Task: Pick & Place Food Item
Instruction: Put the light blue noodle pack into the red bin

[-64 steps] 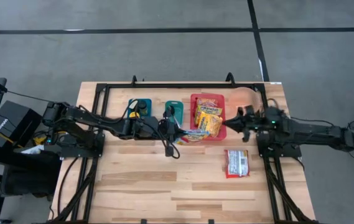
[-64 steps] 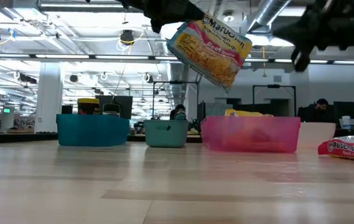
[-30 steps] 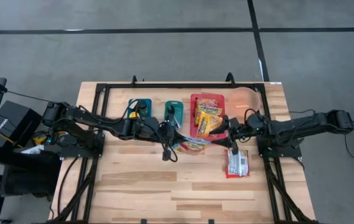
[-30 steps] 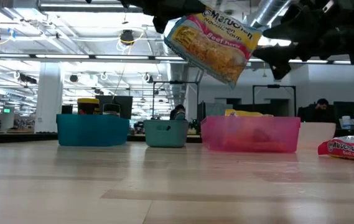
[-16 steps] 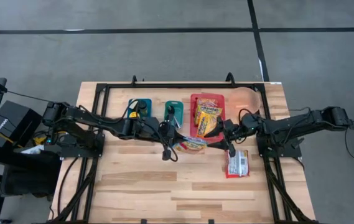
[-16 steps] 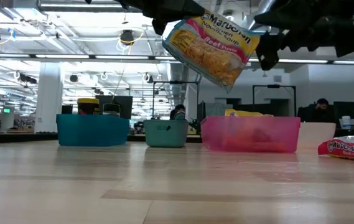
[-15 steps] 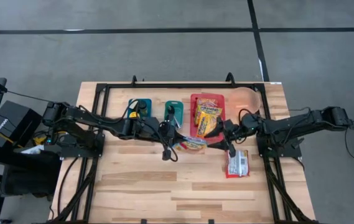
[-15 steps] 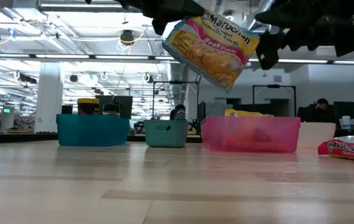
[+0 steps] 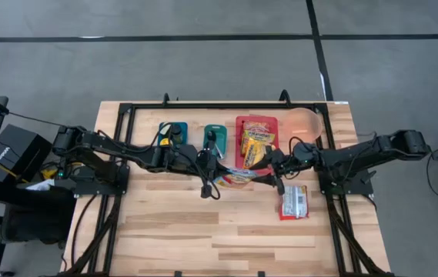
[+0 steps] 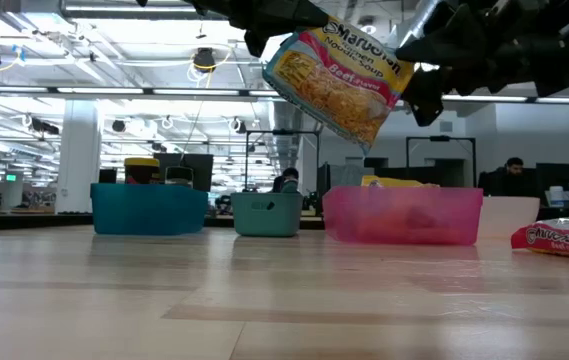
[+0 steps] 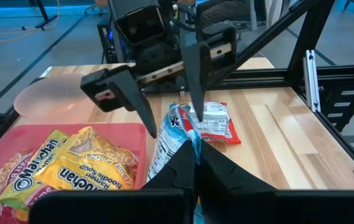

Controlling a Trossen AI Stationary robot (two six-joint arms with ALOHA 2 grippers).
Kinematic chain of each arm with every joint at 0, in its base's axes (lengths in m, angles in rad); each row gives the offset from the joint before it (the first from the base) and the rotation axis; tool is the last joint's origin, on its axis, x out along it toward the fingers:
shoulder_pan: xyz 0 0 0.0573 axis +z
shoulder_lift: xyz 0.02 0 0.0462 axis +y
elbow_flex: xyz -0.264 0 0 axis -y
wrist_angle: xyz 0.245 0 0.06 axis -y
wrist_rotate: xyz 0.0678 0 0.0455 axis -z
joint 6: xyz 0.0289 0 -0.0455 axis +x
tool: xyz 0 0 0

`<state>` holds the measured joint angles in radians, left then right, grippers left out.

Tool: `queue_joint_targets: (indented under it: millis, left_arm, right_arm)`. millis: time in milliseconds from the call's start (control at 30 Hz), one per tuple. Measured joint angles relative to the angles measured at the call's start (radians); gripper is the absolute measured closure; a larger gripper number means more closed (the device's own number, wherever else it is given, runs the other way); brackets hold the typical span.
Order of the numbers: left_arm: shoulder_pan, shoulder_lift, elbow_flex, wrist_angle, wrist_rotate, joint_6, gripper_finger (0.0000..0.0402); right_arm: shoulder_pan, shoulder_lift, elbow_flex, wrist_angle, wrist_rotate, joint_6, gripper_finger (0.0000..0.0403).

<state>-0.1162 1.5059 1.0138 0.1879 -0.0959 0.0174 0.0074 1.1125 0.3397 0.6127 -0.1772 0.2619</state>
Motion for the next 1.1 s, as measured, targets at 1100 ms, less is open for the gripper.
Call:
queue_joint_targets:
  millis: [1100]
  left_arm:
    - [0.0, 0.0, 0.0, -0.002, 0.0, 0.0, 0.0402]
  right_arm:
    - [0.0, 0.077, 0.0, 0.076, 0.018, 0.018, 0.0347]
